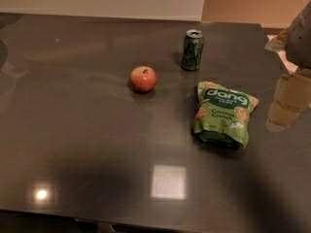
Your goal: Knock green can over
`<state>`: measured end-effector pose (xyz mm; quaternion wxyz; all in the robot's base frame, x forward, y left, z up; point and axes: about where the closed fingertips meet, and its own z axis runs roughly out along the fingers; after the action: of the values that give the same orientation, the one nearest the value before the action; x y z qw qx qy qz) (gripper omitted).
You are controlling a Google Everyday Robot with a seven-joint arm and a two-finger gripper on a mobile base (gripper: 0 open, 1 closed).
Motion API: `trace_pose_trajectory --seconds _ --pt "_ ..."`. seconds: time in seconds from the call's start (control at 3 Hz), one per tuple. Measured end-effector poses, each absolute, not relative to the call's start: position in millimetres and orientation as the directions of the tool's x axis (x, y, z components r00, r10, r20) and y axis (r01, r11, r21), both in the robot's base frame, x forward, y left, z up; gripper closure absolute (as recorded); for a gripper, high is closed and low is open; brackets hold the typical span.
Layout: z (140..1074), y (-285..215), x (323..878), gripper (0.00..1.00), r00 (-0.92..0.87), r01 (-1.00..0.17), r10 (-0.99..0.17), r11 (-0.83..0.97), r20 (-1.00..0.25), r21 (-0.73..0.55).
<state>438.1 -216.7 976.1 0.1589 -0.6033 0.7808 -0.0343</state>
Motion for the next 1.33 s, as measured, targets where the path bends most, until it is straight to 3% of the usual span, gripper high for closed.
trace_pose_trajectory --seconds 0.67,1.33 --pt "977 -211 466 0.00 -0.227 -0.924 -0.944 0.287 -0.239 -0.254" --pt "966 -193 572 0.00 -0.293 -0.870 -0.861 0.421 -0.417 -0.257"
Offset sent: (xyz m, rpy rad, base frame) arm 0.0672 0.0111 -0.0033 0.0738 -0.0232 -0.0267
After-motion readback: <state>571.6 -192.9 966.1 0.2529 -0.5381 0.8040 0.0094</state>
